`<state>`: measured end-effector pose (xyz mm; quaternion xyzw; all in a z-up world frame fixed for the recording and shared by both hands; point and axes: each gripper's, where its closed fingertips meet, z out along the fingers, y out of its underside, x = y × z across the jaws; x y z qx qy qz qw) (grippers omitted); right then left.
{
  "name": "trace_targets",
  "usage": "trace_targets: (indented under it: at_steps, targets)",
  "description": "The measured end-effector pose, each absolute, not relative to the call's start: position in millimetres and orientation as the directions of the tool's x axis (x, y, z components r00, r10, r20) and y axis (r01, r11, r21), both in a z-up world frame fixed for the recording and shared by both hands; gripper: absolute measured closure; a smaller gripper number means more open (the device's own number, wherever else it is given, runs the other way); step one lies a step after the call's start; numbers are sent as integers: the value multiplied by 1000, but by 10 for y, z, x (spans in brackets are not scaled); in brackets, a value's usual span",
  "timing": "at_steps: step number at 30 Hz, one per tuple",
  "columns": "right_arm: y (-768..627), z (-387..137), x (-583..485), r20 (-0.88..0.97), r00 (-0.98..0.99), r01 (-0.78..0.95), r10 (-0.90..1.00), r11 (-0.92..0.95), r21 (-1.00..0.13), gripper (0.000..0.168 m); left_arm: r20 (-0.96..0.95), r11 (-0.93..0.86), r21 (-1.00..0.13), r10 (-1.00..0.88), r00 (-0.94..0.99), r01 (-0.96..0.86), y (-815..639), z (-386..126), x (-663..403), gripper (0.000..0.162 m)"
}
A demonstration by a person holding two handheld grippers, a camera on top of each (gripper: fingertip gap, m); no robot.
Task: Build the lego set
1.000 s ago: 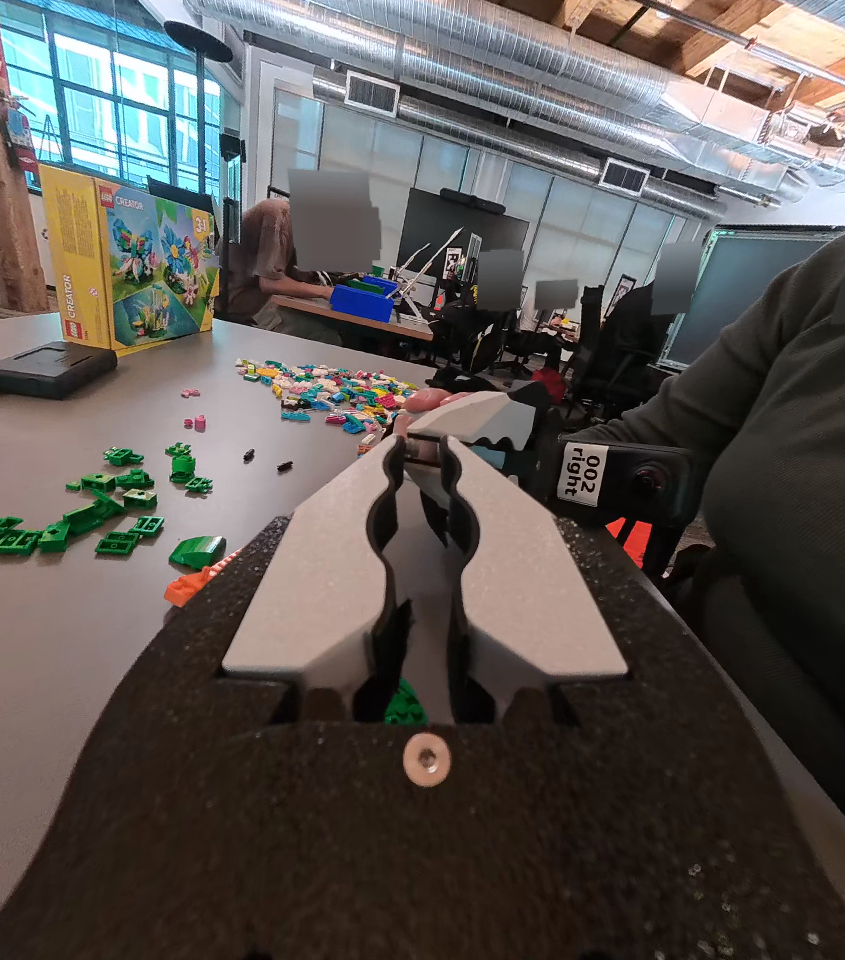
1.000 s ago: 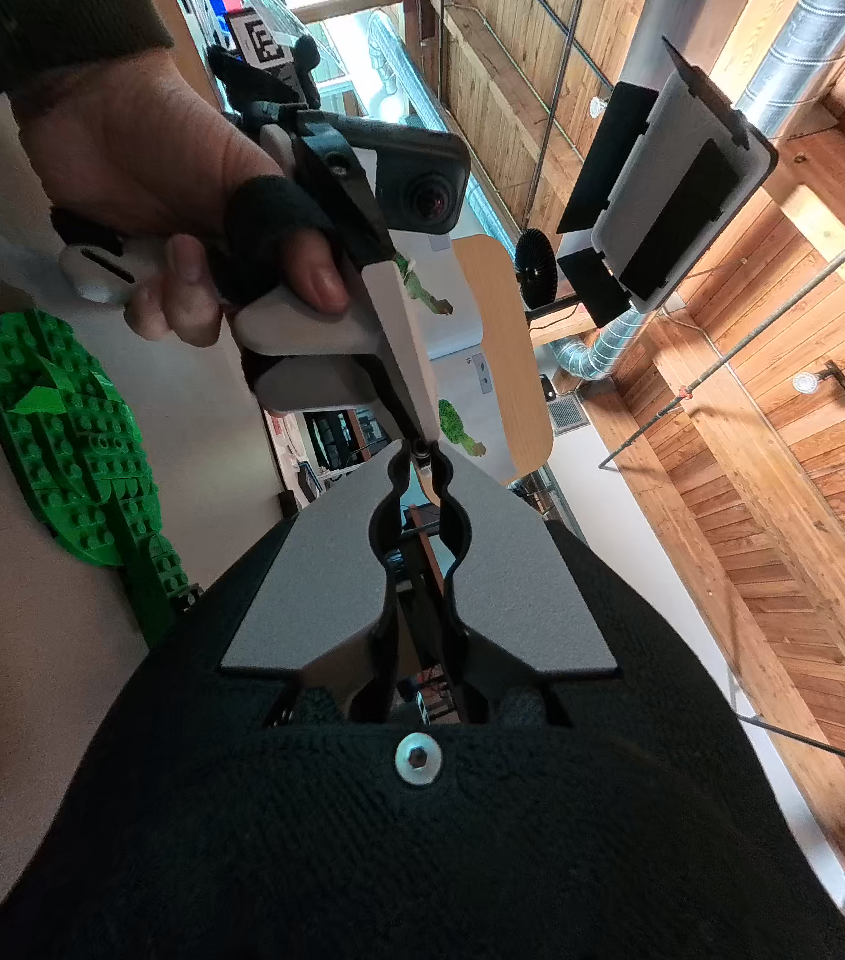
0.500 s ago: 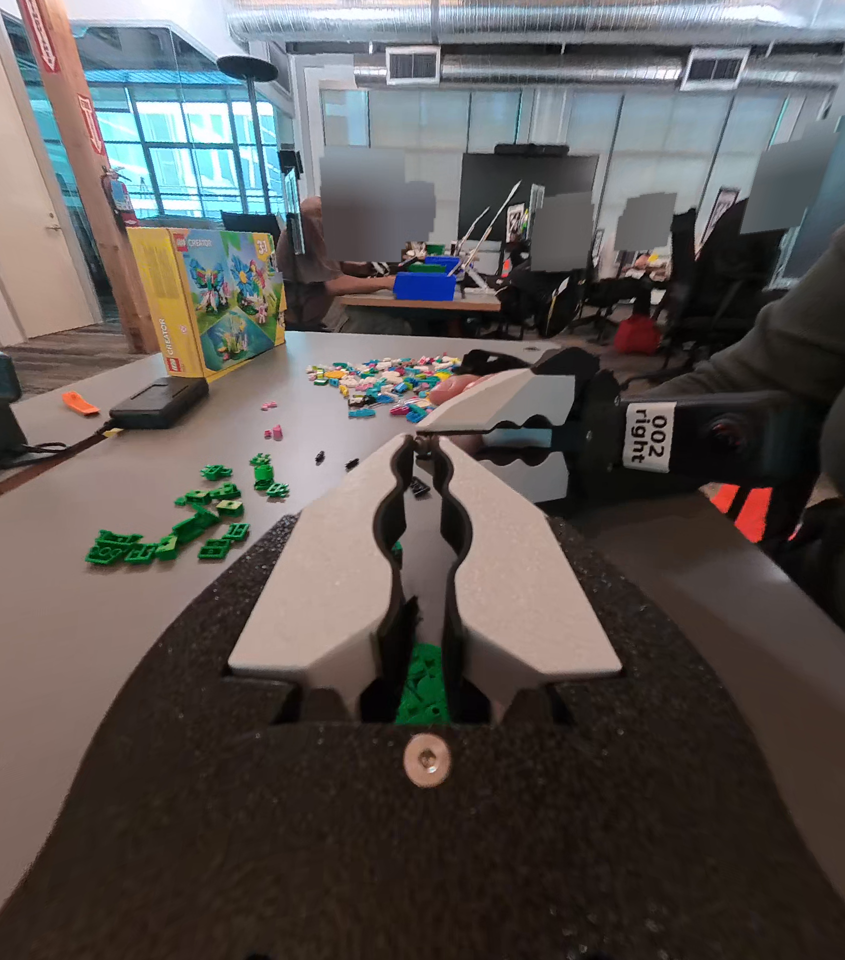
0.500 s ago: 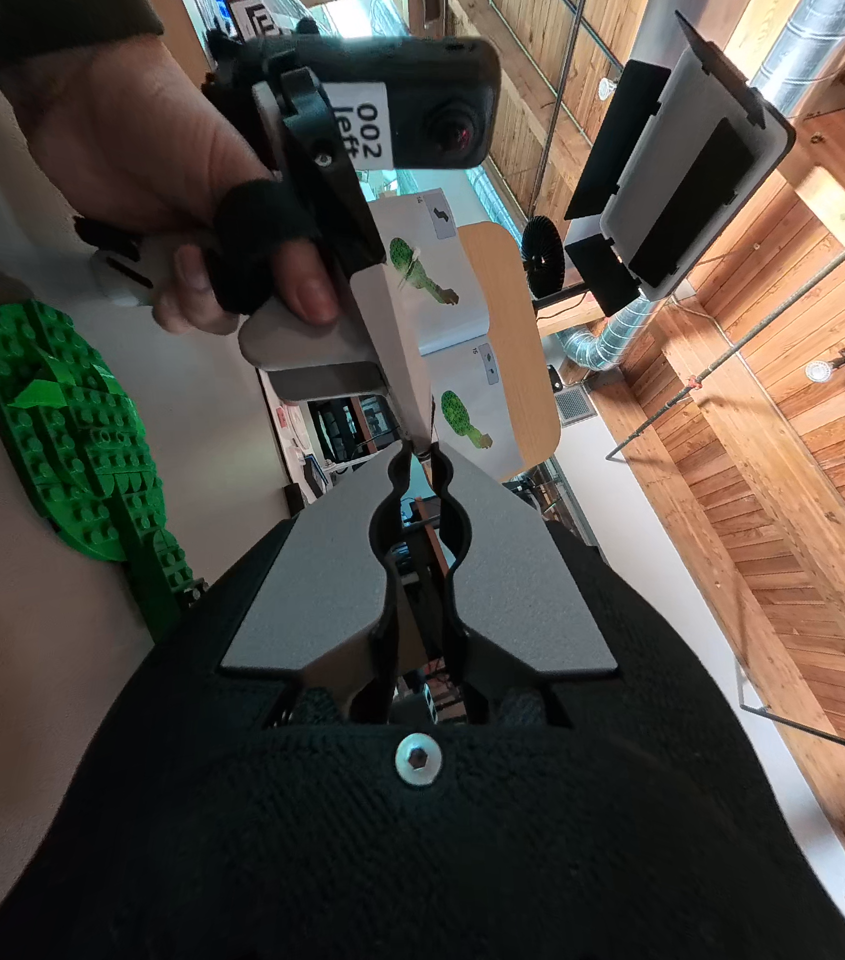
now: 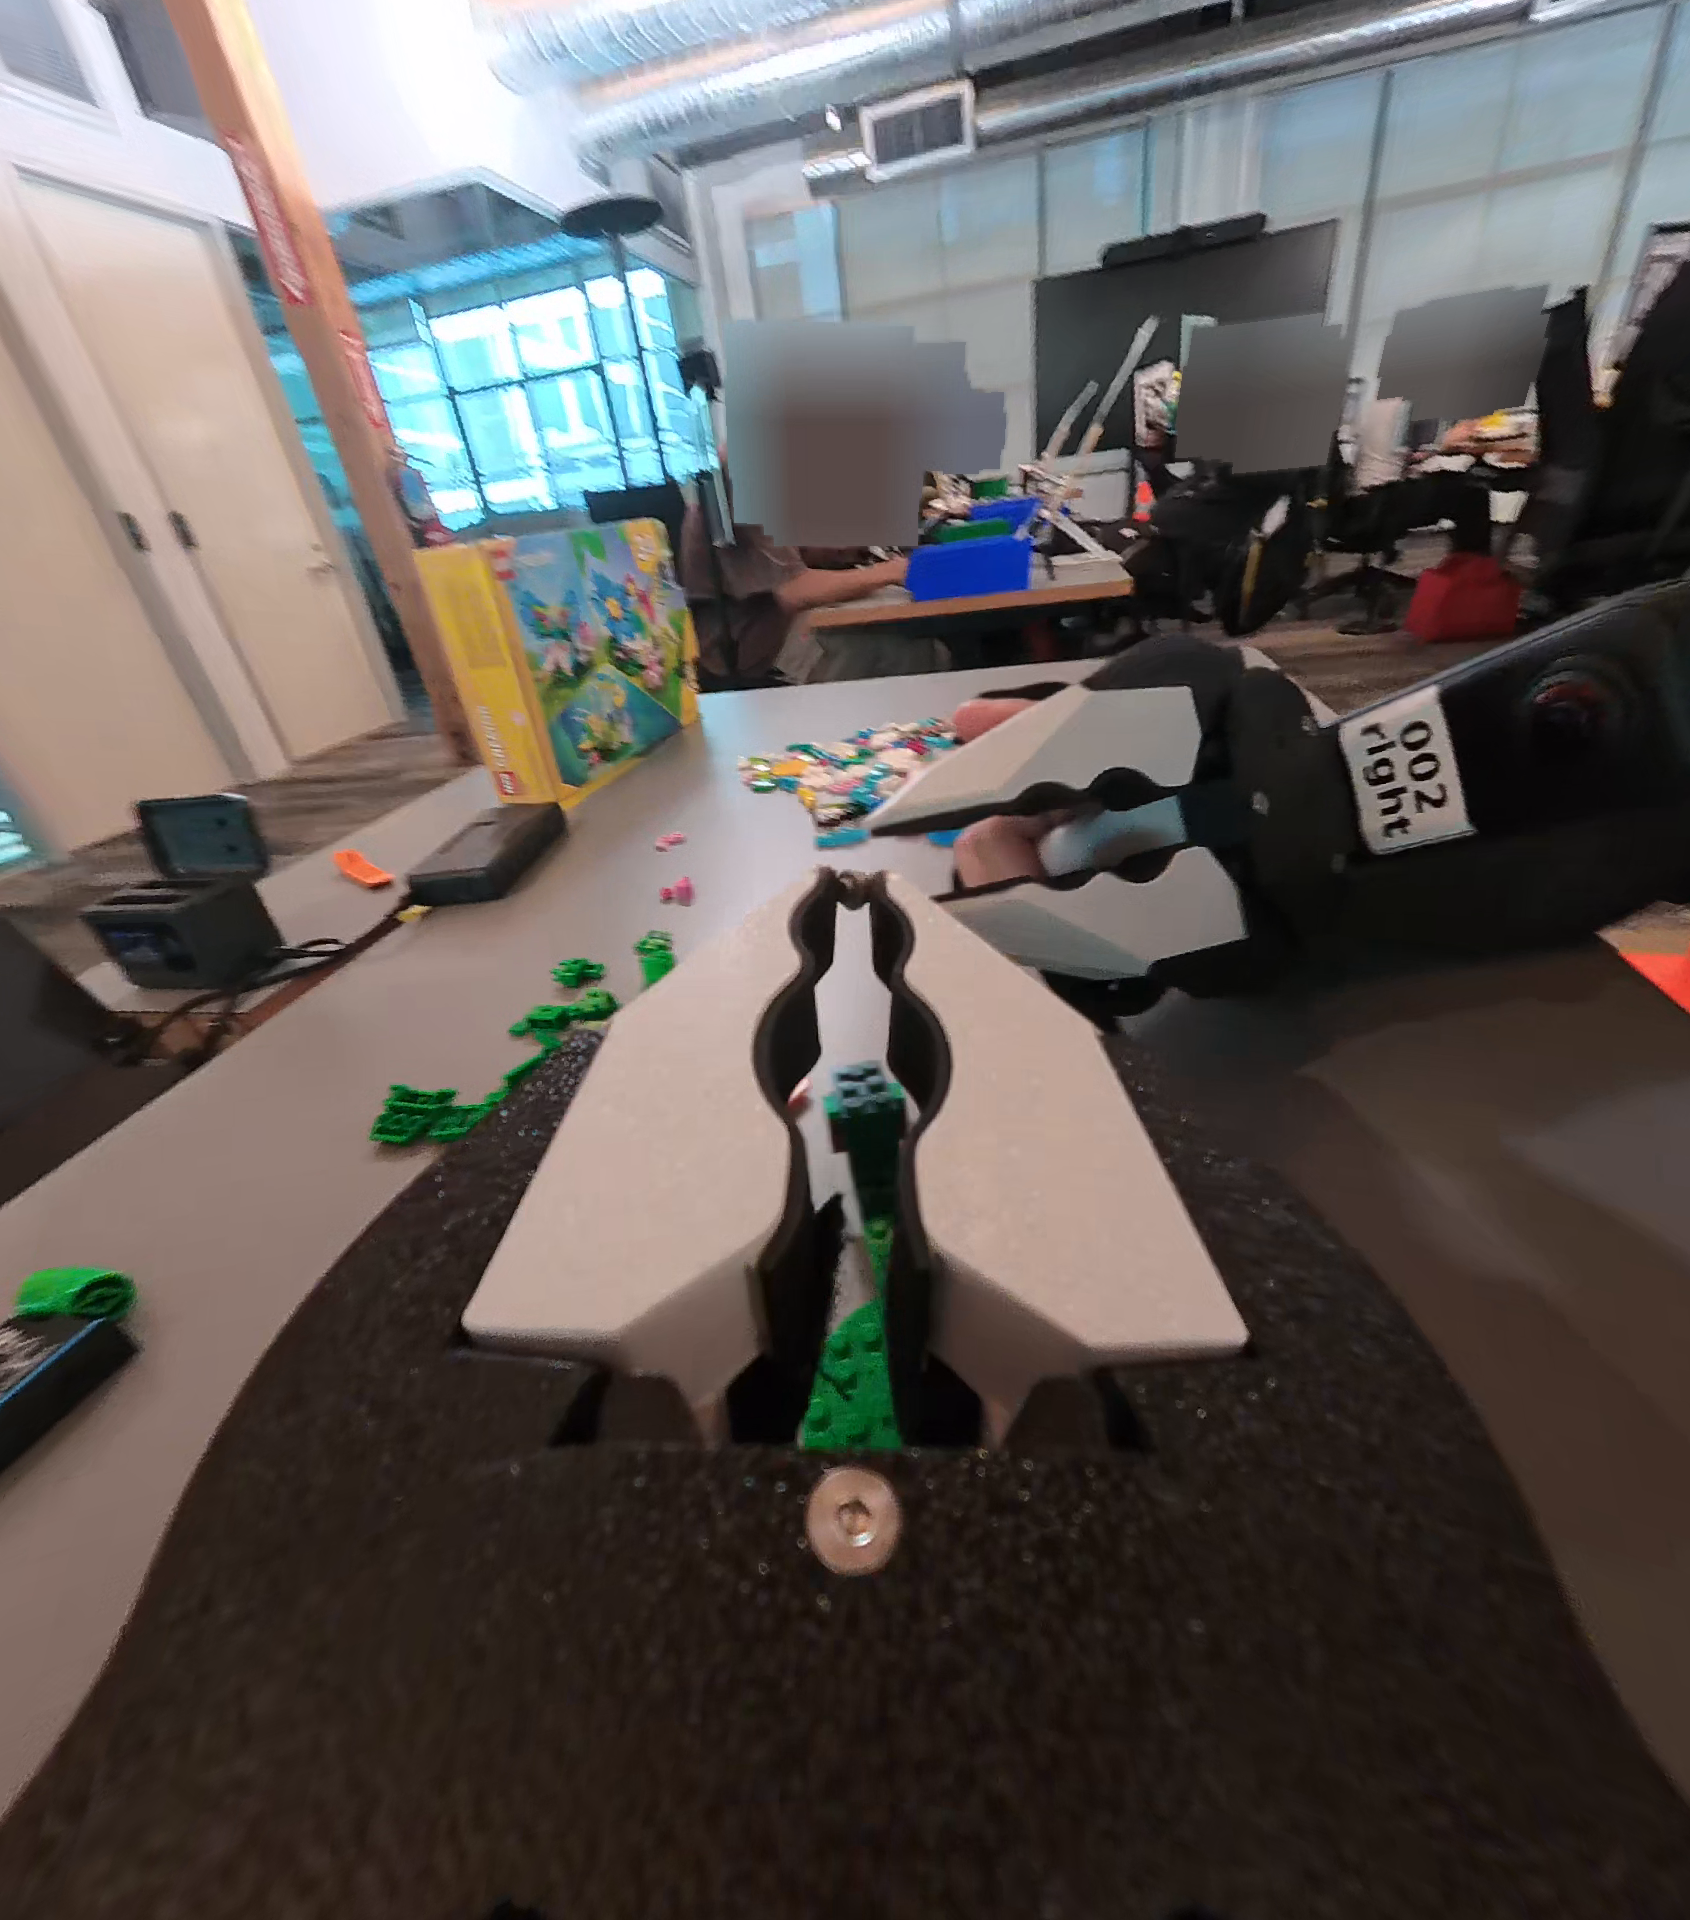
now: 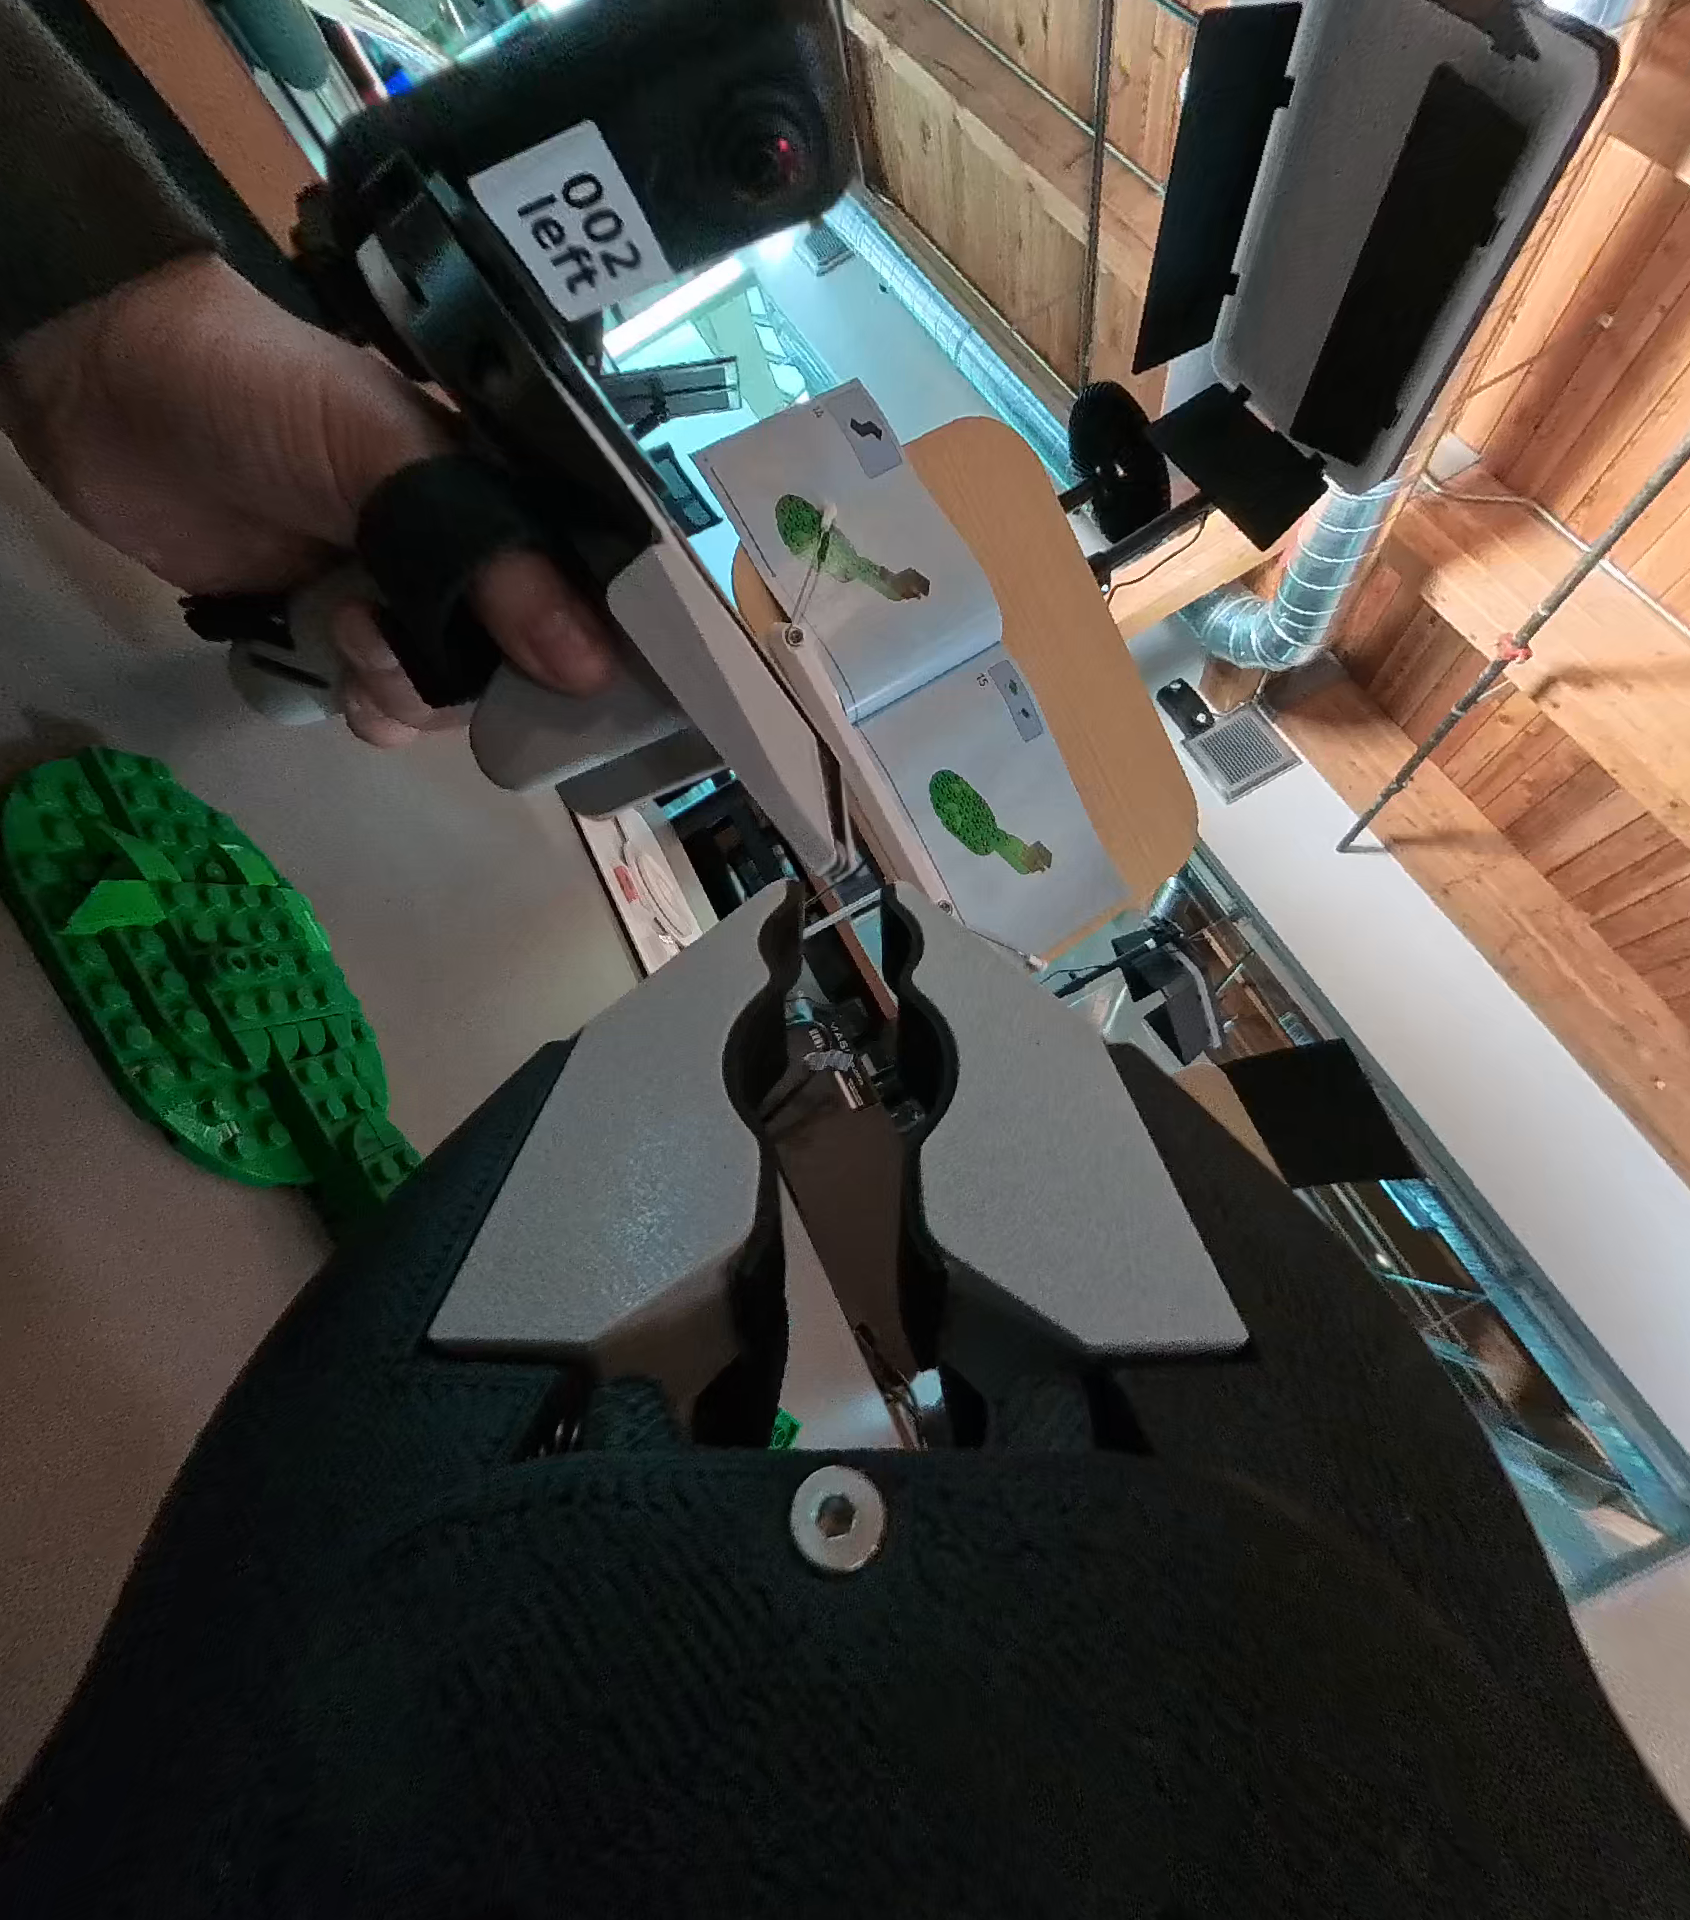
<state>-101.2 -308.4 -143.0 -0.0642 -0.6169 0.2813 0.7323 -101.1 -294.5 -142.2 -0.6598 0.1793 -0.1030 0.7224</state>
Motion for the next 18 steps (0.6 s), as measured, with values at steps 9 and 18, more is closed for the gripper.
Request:
trace_targets:
  at_steps: [9,18]
  targets:
    - [-2814,-1422,-1048,807,91,-311,583,786,-533,153,-176,249,-957,-97,980,-147,-3029,-1205,-1488,158]
    - [-2479,-1362,-1077,672,109,-285,733,671,-685,154,-355,159,-913,150,923,-377,-3040,-1327,-1793,158]
